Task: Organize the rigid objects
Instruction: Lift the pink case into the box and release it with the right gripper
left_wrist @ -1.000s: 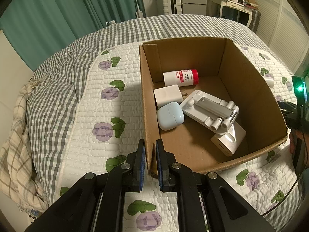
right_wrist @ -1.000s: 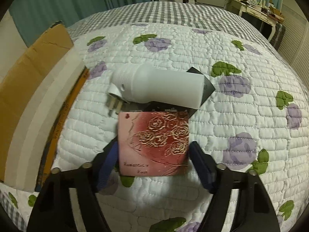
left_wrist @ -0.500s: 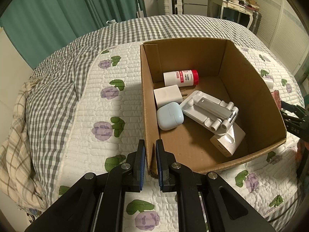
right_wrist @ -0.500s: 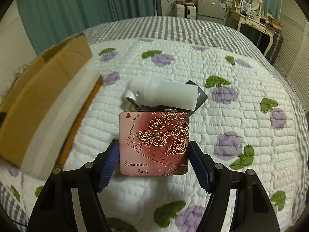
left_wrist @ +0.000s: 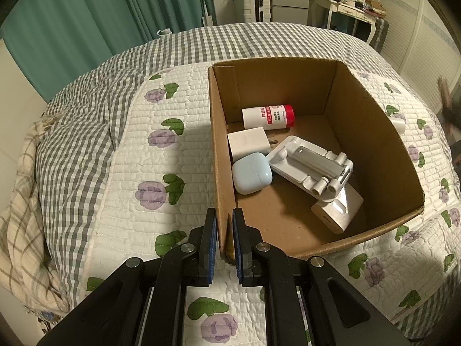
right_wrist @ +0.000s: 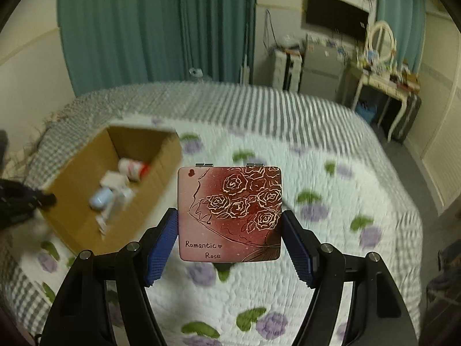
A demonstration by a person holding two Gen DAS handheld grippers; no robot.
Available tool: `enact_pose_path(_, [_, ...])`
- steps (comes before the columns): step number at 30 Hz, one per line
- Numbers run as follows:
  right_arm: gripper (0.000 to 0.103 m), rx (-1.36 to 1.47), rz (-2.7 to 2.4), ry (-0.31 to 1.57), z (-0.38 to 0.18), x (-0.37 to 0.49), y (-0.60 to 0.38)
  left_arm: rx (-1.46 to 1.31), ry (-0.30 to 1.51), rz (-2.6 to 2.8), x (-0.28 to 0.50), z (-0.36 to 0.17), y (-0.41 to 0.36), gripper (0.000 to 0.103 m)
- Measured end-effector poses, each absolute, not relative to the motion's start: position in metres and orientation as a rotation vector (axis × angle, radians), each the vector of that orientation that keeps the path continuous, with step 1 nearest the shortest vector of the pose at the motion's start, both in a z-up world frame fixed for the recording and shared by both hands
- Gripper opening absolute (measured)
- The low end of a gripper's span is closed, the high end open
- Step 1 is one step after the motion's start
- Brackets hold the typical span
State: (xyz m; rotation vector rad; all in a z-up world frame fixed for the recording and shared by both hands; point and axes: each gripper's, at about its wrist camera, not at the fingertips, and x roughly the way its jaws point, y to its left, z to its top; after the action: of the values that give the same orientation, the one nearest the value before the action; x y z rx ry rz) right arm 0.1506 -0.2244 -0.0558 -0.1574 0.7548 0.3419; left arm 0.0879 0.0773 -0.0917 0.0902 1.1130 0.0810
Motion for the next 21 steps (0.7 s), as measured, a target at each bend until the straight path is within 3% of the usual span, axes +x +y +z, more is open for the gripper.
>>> enact_pose_path(9, [0.071,-0.250,0.466,0.651,-0.001,0.152,-0.143,0.078,1.111,0.073,0.088,-0.091,0.078,0.011])
enact_pose_path(21, [0.071,-0.401,0.534,0.793,-0.076,0.175,-0.050,0.067,1.105,0.062,0.088,-0.090,0.079,0.011])
